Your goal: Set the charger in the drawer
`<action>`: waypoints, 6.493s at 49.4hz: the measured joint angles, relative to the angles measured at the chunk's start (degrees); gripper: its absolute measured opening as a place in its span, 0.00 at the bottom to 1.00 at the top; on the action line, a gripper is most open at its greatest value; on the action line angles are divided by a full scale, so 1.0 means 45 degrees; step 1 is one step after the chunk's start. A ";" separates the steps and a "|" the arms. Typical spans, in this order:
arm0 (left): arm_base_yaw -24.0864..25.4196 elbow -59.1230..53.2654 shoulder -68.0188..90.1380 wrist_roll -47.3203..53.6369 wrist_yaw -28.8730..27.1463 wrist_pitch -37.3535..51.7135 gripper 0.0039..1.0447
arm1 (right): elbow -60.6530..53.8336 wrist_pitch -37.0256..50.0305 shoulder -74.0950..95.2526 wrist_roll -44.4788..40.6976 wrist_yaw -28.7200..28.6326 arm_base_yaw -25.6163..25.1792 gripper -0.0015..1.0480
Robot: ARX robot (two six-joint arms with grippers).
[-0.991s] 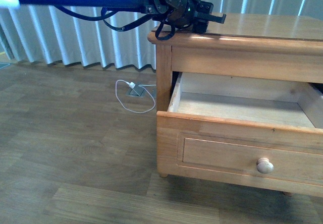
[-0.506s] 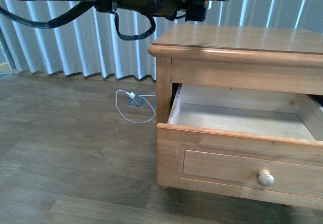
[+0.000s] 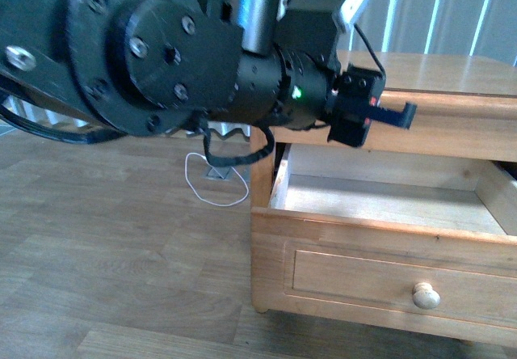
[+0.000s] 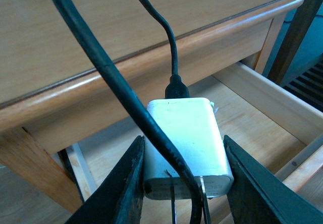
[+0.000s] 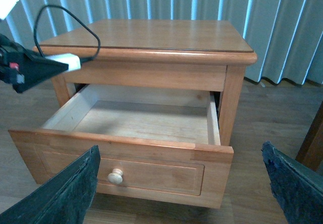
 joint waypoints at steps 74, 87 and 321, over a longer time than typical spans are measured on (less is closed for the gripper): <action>0.1049 -0.3643 -0.3240 -0.0500 -0.3808 0.1841 0.94 | 0.0000 0.0000 0.0000 0.0000 0.0000 0.0000 0.92; 0.1885 -0.7606 -0.8116 -0.1137 -0.4561 0.2025 0.94 | 0.0000 0.0000 0.0000 0.0000 0.0000 0.0000 0.92; 0.6883 -1.6266 -2.4999 -0.1676 -0.2225 -0.5819 0.94 | 1.5110 0.7048 2.7574 0.2618 0.3823 0.1987 0.92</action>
